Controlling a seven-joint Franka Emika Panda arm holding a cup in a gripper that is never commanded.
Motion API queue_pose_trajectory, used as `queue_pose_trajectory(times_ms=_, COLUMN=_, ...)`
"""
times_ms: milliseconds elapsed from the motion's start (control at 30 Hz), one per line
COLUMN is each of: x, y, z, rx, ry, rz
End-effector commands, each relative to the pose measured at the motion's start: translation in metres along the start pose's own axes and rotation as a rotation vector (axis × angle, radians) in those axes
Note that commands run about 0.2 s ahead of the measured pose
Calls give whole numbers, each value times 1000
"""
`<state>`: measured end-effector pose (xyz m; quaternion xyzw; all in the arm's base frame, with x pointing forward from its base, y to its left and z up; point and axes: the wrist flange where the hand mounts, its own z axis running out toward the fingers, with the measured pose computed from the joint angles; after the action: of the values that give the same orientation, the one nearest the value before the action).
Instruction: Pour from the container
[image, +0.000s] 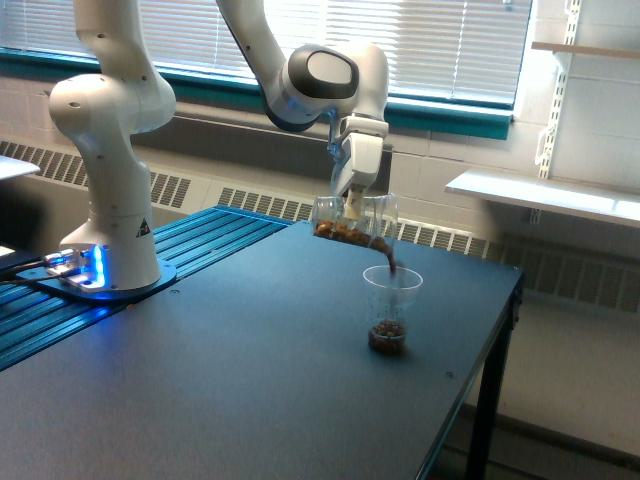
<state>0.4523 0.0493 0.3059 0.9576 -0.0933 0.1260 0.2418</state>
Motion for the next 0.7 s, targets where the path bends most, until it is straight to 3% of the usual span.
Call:
queue_pose_trajectory(times_ms=33, x=0, y=-3, z=-1, rx=-19, ry=3, rz=-38)
queue_pose_trajectory(times_ms=700, x=-4, y=-9, z=5, rx=-53, ry=-25, rz=-77)
